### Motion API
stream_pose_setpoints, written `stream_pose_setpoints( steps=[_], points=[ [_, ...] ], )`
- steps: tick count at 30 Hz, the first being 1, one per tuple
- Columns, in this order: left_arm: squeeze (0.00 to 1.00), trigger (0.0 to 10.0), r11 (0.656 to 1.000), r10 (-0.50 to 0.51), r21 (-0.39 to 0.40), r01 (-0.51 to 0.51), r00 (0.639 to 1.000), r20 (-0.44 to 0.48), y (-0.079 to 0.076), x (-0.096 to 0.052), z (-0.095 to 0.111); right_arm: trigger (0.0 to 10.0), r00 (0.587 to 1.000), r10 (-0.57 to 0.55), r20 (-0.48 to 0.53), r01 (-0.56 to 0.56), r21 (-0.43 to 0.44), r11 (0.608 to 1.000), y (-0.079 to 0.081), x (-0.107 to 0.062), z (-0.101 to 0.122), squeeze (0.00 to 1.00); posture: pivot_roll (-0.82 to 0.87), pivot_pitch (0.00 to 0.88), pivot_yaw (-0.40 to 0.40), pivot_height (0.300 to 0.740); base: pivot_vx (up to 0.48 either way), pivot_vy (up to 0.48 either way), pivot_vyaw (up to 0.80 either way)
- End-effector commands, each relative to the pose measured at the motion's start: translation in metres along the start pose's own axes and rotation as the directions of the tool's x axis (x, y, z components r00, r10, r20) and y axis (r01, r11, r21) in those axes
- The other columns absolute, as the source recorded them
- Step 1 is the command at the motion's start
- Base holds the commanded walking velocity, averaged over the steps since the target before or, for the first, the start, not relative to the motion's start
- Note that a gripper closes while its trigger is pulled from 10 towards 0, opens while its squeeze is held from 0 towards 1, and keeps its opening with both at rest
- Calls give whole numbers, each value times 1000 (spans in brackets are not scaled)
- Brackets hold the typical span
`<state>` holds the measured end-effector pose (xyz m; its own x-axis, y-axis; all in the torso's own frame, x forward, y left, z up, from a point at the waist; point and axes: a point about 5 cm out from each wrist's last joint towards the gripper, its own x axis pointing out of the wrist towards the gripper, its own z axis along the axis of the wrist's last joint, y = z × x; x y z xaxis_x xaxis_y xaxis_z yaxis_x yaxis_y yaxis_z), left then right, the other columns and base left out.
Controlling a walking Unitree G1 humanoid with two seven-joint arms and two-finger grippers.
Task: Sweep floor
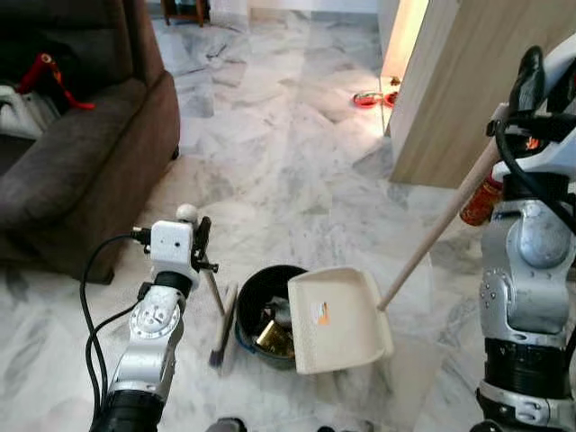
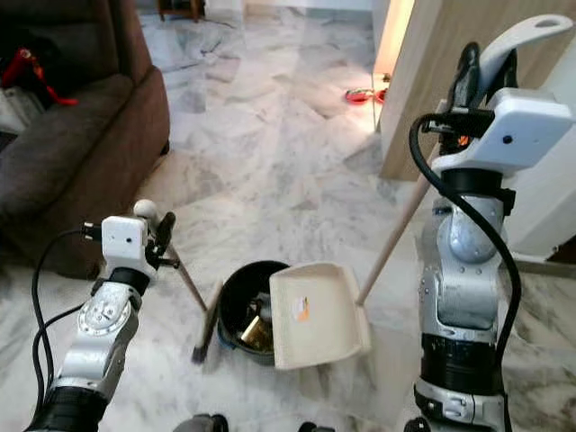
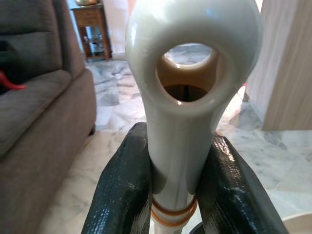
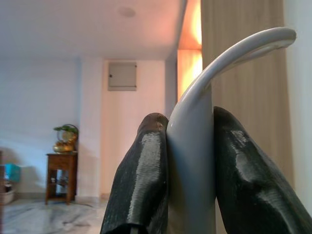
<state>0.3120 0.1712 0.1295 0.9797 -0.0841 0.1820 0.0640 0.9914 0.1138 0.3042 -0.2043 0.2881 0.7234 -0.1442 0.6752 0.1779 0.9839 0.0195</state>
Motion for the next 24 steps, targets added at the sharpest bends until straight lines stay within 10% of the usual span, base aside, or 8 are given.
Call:
stream_pose_setpoints(
  steps=[1, 24],
  points=[
    [0, 10000, 1000, 2, 20, -3, 999, 42, 3, 1, 9, 10000, 999, 0, 42, 0, 14, 1000, 1, 4, 9, 0, 179, 111, -4, 740, 0, 0, 0],
    [0, 10000, 1000, 10, 15, -10, 999, 42, 3, 0, 9, 10000, 999, 11, 47, -12, 18, 1000, 2, 6, 11, 0, 174, 117, -10, 740, -62, 0, 0]
  ],
)
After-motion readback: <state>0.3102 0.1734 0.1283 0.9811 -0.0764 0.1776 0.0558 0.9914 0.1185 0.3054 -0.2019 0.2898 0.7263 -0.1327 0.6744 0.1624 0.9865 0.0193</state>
